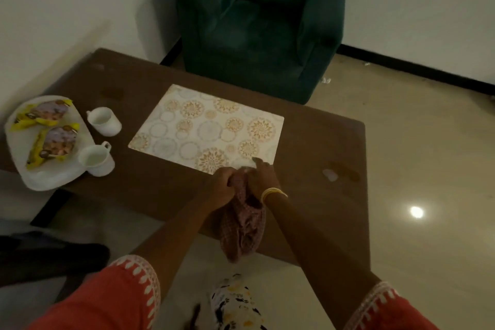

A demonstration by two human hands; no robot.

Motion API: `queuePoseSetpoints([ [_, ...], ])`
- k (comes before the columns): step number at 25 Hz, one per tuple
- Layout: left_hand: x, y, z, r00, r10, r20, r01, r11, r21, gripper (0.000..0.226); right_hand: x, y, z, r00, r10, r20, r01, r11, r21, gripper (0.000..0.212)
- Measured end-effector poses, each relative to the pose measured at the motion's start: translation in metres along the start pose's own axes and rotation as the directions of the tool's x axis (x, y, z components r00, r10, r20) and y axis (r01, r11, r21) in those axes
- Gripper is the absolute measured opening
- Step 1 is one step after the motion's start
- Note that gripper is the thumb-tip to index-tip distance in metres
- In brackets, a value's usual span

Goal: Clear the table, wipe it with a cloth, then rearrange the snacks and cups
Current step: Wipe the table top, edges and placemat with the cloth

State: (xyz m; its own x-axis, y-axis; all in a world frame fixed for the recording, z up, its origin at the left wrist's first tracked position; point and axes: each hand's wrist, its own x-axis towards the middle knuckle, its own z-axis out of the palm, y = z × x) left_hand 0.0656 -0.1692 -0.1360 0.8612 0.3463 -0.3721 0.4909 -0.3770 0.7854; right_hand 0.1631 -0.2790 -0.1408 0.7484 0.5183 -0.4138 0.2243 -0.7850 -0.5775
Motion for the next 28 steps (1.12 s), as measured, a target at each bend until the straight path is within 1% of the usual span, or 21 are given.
queuePoseSetpoints([
  [1,0.010,-0.020,0.011,0.998,0.069,0.004,-0.069,0.990,0.126,0.036,0.005,0.015,0.025,0.999,-0.023,0.031,0.024,0.999,-0.047,0.048],
  [2,0.024,-0.040,0.019,0.992,0.128,-0.016,-0.120,0.960,0.254,0.041,0.012,0.030,0.050,0.999,-0.042,0.024,0.045,0.991,-0.124,0.049],
  [4,0.048,-0.075,0.036,0.961,0.263,-0.083,-0.195,0.862,0.468,0.043,0.028,0.055,0.092,0.978,-0.154,-0.141,0.102,0.942,-0.319,0.057],
  [6,0.070,-0.091,0.043,0.920,0.369,-0.133,-0.231,0.784,0.576,0.044,0.045,0.059,0.099,0.912,-0.298,-0.283,0.163,0.895,-0.415,0.067],
  [7,0.082,-0.096,0.043,0.898,0.407,-0.169,-0.230,0.761,0.607,0.046,0.065,0.058,0.096,0.885,-0.356,-0.301,0.203,0.875,-0.439,0.071],
  [8,0.097,-0.100,0.042,0.882,0.420,-0.216,-0.205,0.752,0.626,0.048,0.088,0.054,0.090,0.861,-0.416,-0.292,0.251,0.848,-0.467,0.073],
  [11,0.146,-0.098,0.032,0.853,0.398,-0.336,-0.086,0.744,0.662,0.048,0.161,0.038,0.060,0.829,-0.524,-0.197,0.357,0.766,-0.534,0.077],
  [13,0.167,-0.093,0.026,0.852,0.399,-0.340,-0.062,0.721,0.690,0.047,0.191,0.030,0.048,0.795,-0.592,-0.135,0.422,0.698,-0.578,0.074],
  [14,0.172,-0.090,0.022,0.861,0.399,-0.317,-0.083,0.723,0.686,0.046,0.201,0.026,0.043,0.788,-0.604,-0.116,0.447,0.693,-0.566,0.073],
  [15,0.175,-0.089,0.019,0.867,0.407,-0.286,-0.121,0.730,0.673,0.046,0.201,0.024,0.037,0.794,-0.595,-0.123,0.460,0.721,-0.518,0.071],
  [17,0.167,-0.094,0.014,0.874,0.428,-0.229,-0.203,0.751,0.629,0.045,0.191,0.022,0.033,0.821,-0.554,-0.138,0.485,0.804,-0.343,0.057],
  [18,0.158,-0.096,0.011,0.880,0.431,-0.198,-0.241,0.766,0.597,0.046,0.181,0.023,0.034,0.830,-0.543,-0.127,0.494,0.822,-0.285,0.050],
  [19,0.147,-0.098,0.008,0.881,0.438,-0.176,-0.273,0.776,0.568,0.049,0.168,0.023,0.036,0.824,-0.556,-0.108,0.510,0.811,-0.285,0.049],
  [21,0.117,-0.108,0.007,0.884,0.442,-0.155,-0.312,0.803,0.508,0.060,0.133,0.032,0.046,0.788,-0.615,-0.033,0.553,0.730,-0.401,0.063],
  [23,0.093,-0.117,0.009,0.871,0.464,-0.160,-0.344,0.810,0.475,0.063,0.096,0.053,0.059,0.728,-0.685,0.021,0.594,0.615,-0.518,0.078],
  [24,0.086,-0.123,0.011,0.865,0.478,-0.154,-0.344,0.788,0.510,0.061,0.078,0.069,0.064,0.677,-0.734,0.056,0.640,0.549,-0.538,0.080],
  [26,0.077,-0.132,0.015,0.853,0.506,-0.129,-0.299,0.676,0.673,0.056,0.044,0.104,0.071,0.553,-0.823,0.127,0.744,0.420,-0.520,0.074],
  [27,0.075,-0.134,0.017,0.859,0.502,-0.105,-0.272,0.619,0.737,0.056,0.033,0.124,0.068,0.494,-0.857,0.148,0.784,0.365,-0.502,0.070],
  [28,0.074,-0.134,0.019,0.872,0.482,-0.082,-0.252,0.587,0.769,0.058,0.026,0.139,0.057,0.465,-0.874,0.143,0.800,0.346,-0.490,0.065],
])
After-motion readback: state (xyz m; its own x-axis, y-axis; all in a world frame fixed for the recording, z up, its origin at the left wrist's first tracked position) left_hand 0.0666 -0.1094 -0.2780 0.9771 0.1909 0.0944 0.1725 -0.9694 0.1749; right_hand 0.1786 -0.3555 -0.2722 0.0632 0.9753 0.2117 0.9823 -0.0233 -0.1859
